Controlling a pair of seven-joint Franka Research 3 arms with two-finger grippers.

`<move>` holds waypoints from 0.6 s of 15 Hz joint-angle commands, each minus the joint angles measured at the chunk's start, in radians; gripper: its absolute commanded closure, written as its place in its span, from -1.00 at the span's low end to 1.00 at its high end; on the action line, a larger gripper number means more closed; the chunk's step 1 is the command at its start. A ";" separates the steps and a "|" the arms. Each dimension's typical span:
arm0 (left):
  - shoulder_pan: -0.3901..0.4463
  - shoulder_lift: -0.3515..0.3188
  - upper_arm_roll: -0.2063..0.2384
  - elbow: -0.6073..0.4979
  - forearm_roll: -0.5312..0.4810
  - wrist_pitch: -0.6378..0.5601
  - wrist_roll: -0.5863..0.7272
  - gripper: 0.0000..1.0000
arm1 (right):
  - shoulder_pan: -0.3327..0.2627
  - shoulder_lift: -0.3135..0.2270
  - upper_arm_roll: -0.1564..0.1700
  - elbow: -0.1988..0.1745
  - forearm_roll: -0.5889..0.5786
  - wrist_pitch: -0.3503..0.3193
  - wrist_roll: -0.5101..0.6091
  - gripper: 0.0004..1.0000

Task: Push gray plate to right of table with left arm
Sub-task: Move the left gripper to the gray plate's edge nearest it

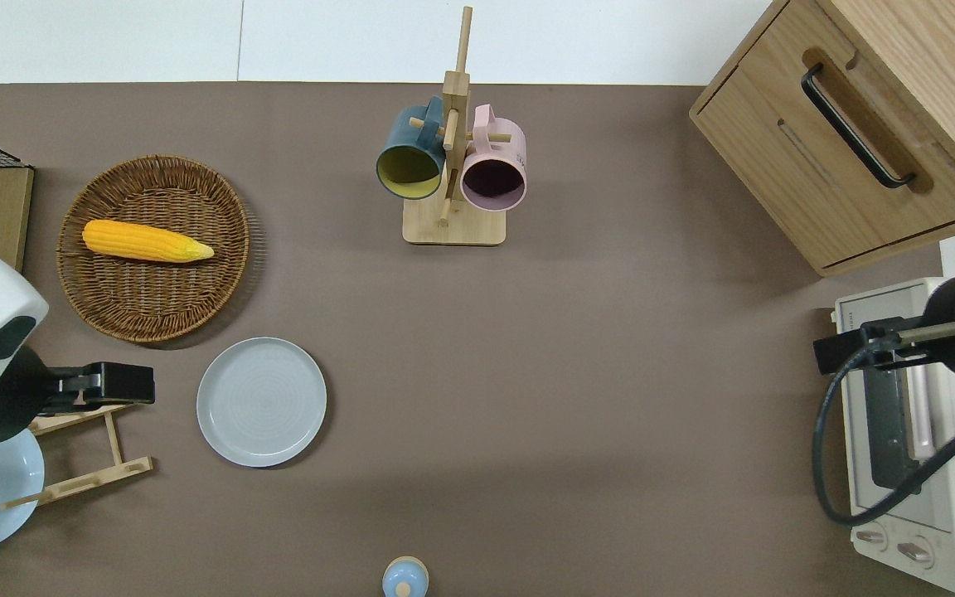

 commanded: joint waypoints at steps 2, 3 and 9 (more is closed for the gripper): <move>0.001 -0.029 0.006 -0.235 -0.018 0.173 -0.010 -0.98 | -0.001 -0.010 0.000 -0.004 0.000 -0.004 -0.008 -0.99; 0.004 -0.023 0.014 -0.242 -0.018 0.178 -0.008 -0.98 | -0.001 -0.010 0.000 -0.004 0.002 -0.004 -0.008 -0.99; -0.005 -0.003 0.019 -0.398 -0.020 0.324 0.001 -0.98 | -0.001 -0.010 0.000 -0.004 0.002 -0.004 -0.008 -0.99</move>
